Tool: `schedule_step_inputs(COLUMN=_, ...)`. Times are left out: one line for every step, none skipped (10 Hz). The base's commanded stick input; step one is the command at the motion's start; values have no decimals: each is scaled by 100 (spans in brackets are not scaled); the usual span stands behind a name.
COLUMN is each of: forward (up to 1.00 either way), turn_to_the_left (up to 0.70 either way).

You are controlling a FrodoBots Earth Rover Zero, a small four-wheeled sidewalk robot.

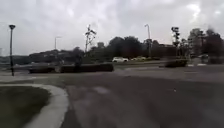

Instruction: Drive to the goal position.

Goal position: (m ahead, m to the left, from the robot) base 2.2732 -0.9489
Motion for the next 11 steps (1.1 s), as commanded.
schedule_step_inputs(forward=100, turn_to_the_left=7)
schedule_step_inputs(forward=100, turn_to_the_left=7)
schedule_step_inputs(forward=100, turn_to_the_left=9)
schedule_step_inputs(forward=100, turn_to_the_left=36)
schedule_step_inputs(forward=100, turn_to_the_left=47)
schedule_step_inputs(forward=100, turn_to_the_left=47)
schedule_step_inputs(forward=100, turn_to_the_left=47)
schedule_step_inputs(forward=100, turn_to_the_left=29)
schedule_step_inputs(forward=100, turn_to_the_left=7)
schedule_step_inputs(forward=100, turn_to_the_left=7)
schedule_step_inputs(forward=100, turn_to_the_left=7)
